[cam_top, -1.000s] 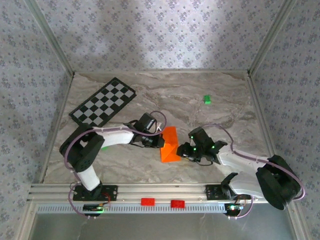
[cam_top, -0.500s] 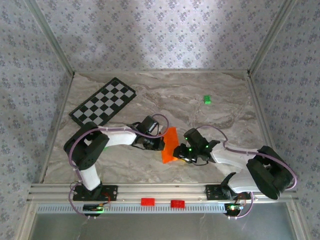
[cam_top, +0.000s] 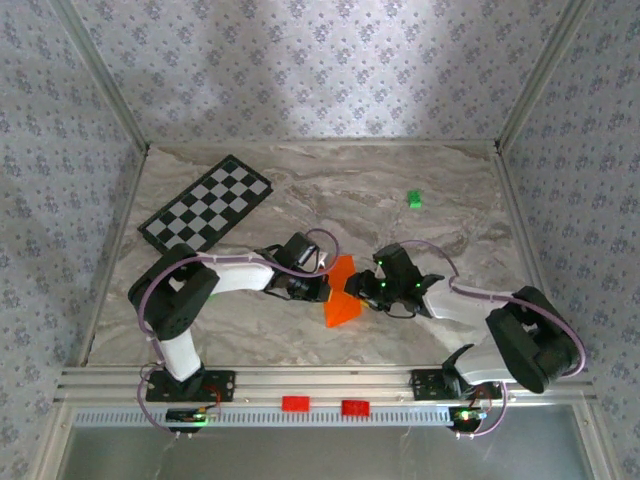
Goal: Fold a paper plane with a square sheet of paper (pick it up from the middle)
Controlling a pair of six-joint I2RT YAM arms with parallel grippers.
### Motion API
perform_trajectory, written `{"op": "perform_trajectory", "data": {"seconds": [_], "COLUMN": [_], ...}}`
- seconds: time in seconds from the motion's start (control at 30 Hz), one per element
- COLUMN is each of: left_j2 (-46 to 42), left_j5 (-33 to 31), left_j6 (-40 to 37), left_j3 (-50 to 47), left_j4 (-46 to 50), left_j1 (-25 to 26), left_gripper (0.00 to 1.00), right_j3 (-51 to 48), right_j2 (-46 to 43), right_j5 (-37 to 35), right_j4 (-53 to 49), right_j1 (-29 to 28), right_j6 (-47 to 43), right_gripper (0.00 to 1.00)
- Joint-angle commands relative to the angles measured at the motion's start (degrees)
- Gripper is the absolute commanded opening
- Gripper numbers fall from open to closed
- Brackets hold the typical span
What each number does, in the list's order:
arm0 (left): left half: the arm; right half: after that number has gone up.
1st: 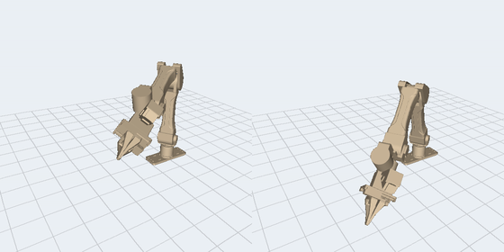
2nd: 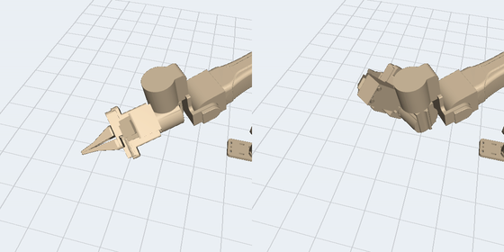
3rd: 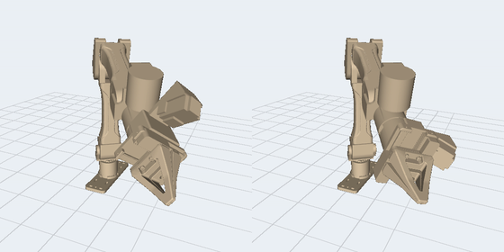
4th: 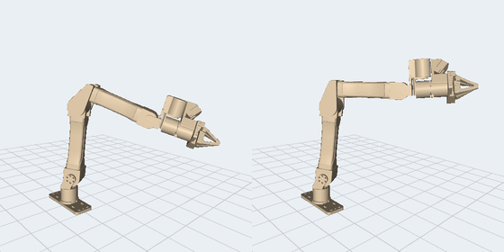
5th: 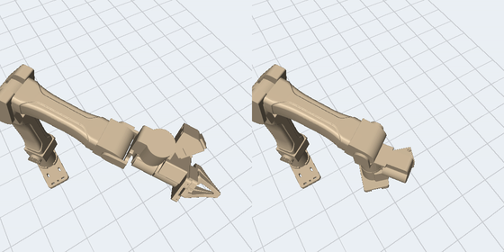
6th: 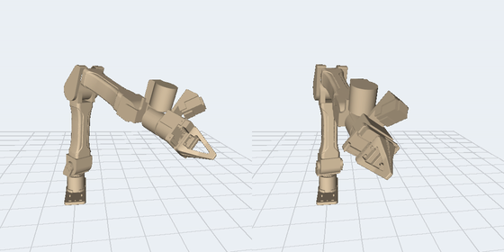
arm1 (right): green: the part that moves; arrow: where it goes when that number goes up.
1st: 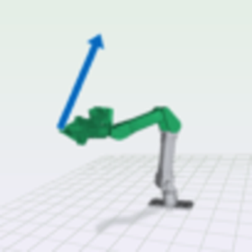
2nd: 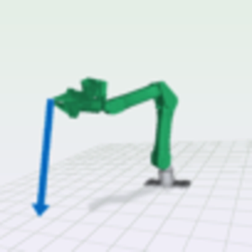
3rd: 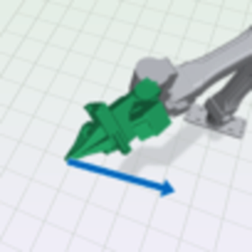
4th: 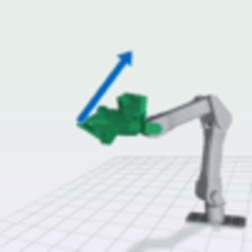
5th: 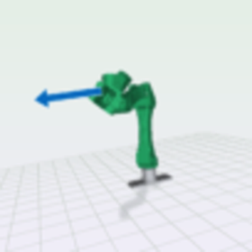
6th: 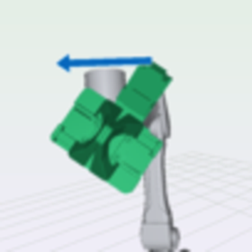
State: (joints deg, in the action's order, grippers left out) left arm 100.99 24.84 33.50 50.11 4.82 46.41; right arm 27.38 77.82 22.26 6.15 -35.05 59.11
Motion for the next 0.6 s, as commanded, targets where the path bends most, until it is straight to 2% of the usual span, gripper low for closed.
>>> {"op": "perform_trajectory", "data": {"seconds": [0.0, 0.17, 0.33, 0.57], "left_j2": [1.8, 1.2, 1.0, 0.2], "left_j5": [-0.3, -0.2, -0.2, 0.6], "left_j6": [-0.3, 0.3, 0.2, 0.6], "left_j3": [-0.7, -1.3, -1.3, -1.7], "left_j4": [1.9, 1.0, 0.7, -0.9], "left_j1": [0.8, 0.8, 0.8, 0.8], "left_gripper": [0.0, 0.0, 0.0, 0.0], "right_j3": [1.1, 1.4, 1.0, 0.7], "right_j2": [2.3, 3.9, 5.9, 7.1], "right_j5": [3.3, 3.7, 5.4, 6.9], "right_j4": [2.8, 2.7, 3.4, 4.7], "right_j1": [1.5, 3.0, 4.5, 5.6], "right_j6": [-0.9, -2.2, -3.6, -4.5], "right_gripper": [0.45, 0.41, 0.29, 0.2]}}
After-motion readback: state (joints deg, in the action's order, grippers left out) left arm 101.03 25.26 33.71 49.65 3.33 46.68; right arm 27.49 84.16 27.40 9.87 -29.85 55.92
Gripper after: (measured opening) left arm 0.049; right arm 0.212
